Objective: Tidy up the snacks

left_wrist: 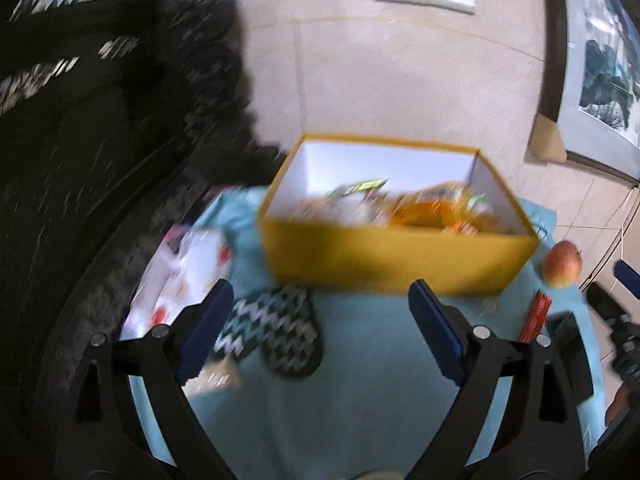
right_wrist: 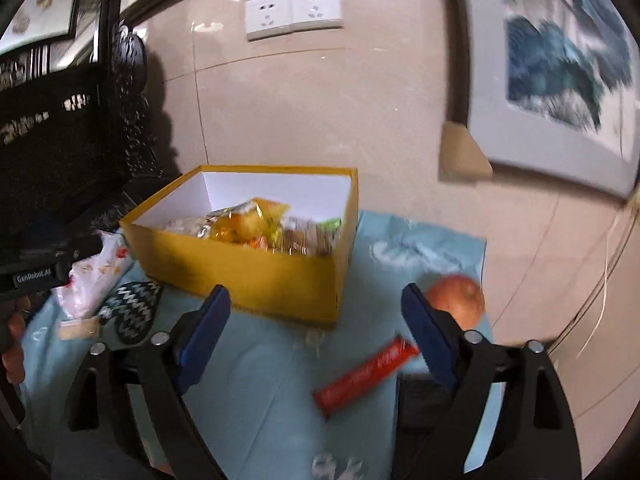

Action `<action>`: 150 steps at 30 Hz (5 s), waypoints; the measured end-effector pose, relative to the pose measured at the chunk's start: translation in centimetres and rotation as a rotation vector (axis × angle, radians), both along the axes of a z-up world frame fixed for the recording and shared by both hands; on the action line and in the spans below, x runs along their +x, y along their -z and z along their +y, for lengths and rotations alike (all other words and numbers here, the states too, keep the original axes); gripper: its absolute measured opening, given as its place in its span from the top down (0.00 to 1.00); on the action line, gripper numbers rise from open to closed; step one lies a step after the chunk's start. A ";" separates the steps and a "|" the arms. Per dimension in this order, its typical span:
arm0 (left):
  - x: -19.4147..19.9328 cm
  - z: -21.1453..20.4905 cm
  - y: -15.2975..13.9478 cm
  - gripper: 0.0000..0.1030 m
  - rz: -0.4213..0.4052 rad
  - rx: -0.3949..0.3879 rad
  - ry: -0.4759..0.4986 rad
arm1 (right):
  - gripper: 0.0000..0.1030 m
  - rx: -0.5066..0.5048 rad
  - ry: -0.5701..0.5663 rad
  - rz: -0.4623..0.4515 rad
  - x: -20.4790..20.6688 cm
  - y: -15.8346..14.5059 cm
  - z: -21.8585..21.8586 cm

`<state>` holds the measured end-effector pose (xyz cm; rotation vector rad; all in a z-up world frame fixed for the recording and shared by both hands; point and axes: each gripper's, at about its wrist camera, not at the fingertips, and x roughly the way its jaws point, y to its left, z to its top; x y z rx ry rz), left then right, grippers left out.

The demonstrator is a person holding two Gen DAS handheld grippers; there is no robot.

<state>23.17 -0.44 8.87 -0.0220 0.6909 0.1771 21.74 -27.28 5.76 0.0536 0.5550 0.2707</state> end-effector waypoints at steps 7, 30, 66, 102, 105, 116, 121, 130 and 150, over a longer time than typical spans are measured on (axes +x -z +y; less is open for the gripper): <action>-1.8 6.3 3.7 0.12 0.100 -0.084 -0.137 | 0.12 0.143 -0.009 0.087 -1.7 2.8 -1.5; 3.4 11.5 14.8 0.13 0.343 0.025 -0.369 | 0.11 0.231 -0.020 0.208 -0.7 6.4 -1.9; -1.9 8.1 13.1 0.73 0.404 -0.166 -0.247 | 0.39 -0.024 0.179 0.525 7.2 10.1 0.7; -2.0 1.8 2.2 0.73 0.206 -0.119 -0.020 | 0.76 0.213 -0.093 0.224 -0.2 0.0 2.2; 0.6 -0.4 -0.5 0.73 0.140 -0.087 0.023 | 0.76 0.181 -0.081 0.159 1.4 -1.6 2.5; 14.0 -4.8 -1.8 0.73 -0.005 -0.092 0.089 | 0.77 -0.119 0.011 -0.100 10.1 -1.0 7.5; 16.4 -3.2 0.4 0.05 -0.110 -0.185 -0.075 | 0.47 -0.295 0.046 -0.196 11.0 0.4 10.2; 11.7 -5.9 -0.2 0.04 -0.082 0.108 0.050 | 0.43 -0.204 0.073 -0.185 6.9 -1.4 7.0; -7.5 -4.7 -2.4 0.02 -0.132 0.013 0.054 | 0.42 -0.137 0.032 -0.246 -10.9 -3.0 7.5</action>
